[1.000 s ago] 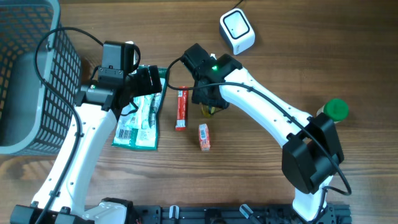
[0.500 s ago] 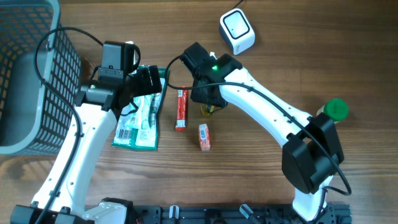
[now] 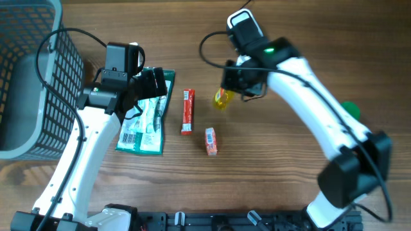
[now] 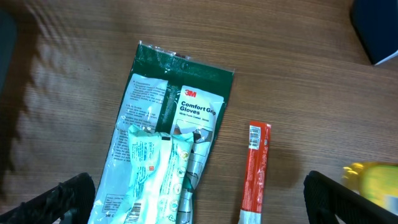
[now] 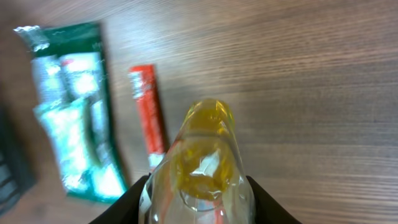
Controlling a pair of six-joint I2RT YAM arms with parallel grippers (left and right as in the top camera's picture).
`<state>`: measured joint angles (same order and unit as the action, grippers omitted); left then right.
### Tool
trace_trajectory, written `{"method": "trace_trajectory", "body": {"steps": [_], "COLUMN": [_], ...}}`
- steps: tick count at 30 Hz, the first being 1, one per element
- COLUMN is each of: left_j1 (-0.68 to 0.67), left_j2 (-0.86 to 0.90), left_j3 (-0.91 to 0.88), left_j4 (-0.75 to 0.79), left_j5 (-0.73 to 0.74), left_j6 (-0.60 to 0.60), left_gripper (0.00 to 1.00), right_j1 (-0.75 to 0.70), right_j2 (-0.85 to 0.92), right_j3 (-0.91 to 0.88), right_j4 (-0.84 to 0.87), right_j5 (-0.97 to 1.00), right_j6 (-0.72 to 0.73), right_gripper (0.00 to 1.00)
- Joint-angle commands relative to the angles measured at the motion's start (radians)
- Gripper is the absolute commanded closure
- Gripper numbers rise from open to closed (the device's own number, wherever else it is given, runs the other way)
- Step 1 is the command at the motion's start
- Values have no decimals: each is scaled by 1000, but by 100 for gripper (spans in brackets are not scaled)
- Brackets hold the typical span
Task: Scan the item barcode
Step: 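Lift the oil bottle and carry it toward the white scanner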
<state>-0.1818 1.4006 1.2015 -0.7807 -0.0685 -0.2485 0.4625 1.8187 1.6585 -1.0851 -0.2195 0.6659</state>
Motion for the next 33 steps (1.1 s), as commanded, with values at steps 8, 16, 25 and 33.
{"method": "trace_trajectory", "body": {"steps": [8,16,25,33], "left_j1": [7,7,7,7], "left_j2": [2,2,2,2], "left_j3": [3,3,3,3], "left_j4": [2,2,2,2], "left_j5": [8,8,8,8], "left_j6": [2,2,2,2], "left_gripper": [0,0,0,0], "right_j1": [-167,-190,-233,-292], "right_j2": [-188,-190,-190,-190], "right_j3": [10,-11,-68,-182], "right_j4": [-67,-91,-126,-130], "right_j5": [-430,-696,-799,-895], "right_j6": [-357,-569,-698,-824], "right_gripper": [78,80,80,80]}}
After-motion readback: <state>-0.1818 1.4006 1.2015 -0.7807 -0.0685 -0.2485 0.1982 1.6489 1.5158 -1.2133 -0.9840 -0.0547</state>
